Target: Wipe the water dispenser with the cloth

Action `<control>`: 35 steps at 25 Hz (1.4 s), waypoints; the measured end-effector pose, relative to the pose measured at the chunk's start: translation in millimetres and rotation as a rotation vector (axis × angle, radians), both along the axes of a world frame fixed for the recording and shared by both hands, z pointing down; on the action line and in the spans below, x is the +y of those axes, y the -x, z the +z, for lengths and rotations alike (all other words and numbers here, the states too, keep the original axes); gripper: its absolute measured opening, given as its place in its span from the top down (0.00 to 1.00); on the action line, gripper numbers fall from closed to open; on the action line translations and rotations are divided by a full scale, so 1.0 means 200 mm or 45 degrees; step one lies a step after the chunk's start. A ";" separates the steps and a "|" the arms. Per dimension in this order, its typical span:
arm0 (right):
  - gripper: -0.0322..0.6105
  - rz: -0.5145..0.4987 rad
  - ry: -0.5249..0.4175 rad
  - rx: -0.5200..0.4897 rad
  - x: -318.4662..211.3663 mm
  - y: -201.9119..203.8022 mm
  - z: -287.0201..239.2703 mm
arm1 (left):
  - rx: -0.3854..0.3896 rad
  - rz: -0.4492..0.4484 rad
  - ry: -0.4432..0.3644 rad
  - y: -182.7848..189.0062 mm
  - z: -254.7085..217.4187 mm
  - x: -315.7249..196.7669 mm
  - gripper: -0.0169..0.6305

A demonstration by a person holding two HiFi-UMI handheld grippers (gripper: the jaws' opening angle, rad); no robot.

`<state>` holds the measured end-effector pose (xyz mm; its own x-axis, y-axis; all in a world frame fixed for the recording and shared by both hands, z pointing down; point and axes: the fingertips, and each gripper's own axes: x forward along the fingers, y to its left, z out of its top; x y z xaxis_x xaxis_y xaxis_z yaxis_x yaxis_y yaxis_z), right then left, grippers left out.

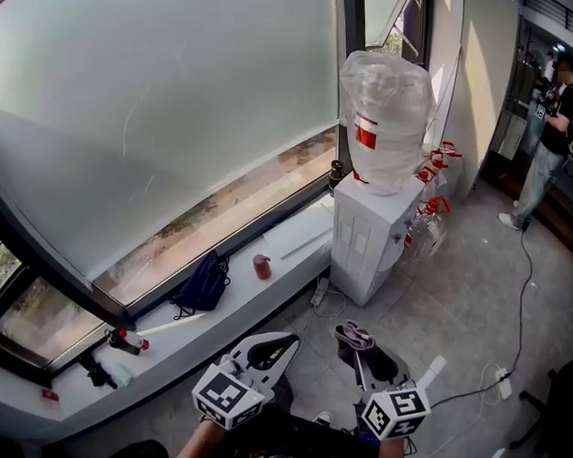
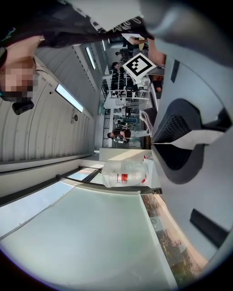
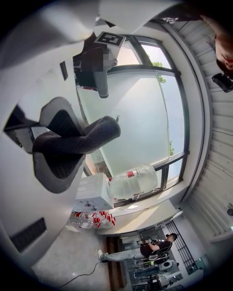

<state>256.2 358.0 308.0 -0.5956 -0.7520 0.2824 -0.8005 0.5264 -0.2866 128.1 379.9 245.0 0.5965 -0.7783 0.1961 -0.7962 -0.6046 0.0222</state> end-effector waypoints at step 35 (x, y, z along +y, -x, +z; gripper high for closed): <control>0.79 0.468 0.090 0.097 -1.56 0.74 0.15 | 0.005 0.446 -0.005 0.88 0.12 -1.51 0.94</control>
<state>108.2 45.8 338.4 -0.2649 -0.8887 0.3742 -0.9526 0.1809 -0.2446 -48.2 78.8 268.8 0.8283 -0.5267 0.1908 -0.5401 -0.8413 0.0221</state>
